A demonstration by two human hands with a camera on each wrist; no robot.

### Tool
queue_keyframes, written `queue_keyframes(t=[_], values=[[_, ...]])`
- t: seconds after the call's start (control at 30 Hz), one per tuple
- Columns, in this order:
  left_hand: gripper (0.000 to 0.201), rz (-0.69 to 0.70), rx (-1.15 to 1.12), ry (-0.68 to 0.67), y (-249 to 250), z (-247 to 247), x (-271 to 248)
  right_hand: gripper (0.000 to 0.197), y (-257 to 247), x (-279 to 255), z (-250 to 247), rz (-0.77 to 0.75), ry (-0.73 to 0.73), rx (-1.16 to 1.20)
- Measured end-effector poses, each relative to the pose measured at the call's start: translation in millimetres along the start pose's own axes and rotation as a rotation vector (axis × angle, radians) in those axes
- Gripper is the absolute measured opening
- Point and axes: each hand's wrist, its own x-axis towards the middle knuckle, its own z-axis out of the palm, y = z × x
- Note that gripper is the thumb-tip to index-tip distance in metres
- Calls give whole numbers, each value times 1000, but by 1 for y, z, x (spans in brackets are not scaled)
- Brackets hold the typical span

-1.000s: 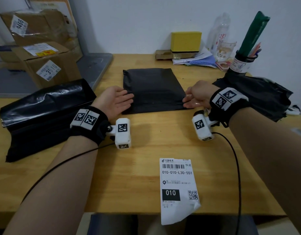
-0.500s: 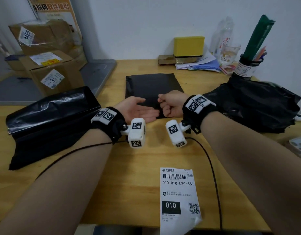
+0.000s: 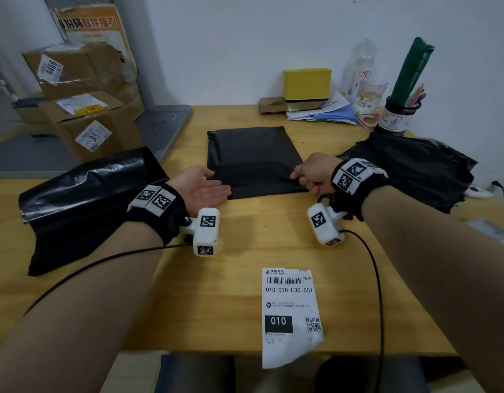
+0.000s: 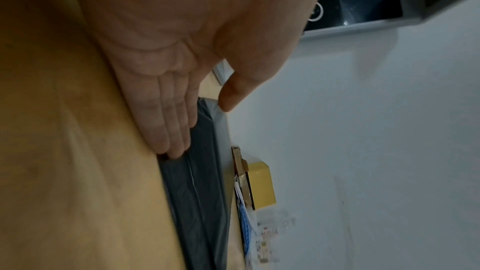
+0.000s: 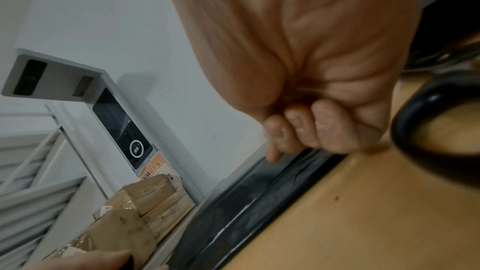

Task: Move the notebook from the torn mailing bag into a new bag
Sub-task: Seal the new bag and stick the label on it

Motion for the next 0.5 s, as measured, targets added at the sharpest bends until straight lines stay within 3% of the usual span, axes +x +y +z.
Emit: queue_keyframes(t=[0.17,0.23,0.3,0.37,0.43,0.5], values=[[28,64,278,-16,-11,11,-28,19,9,-42,-10,-88,-56,4],[24,72,363,-45,-15,17,-40,17,15,-52,-20,-161,21,17],[24,79,398,-82,-20,24,-49,20,19,-55,-35,-251,215,52],[25,81,394,-122,-24,33,-57,31,21,-57,-52,-328,472,21],[25,85,384,-149,-27,42,-63,55,25,-58,-72,-273,656,-93],[25,92,386,-160,-30,51,-67,84,35,-57,-90,-99,644,-344]])
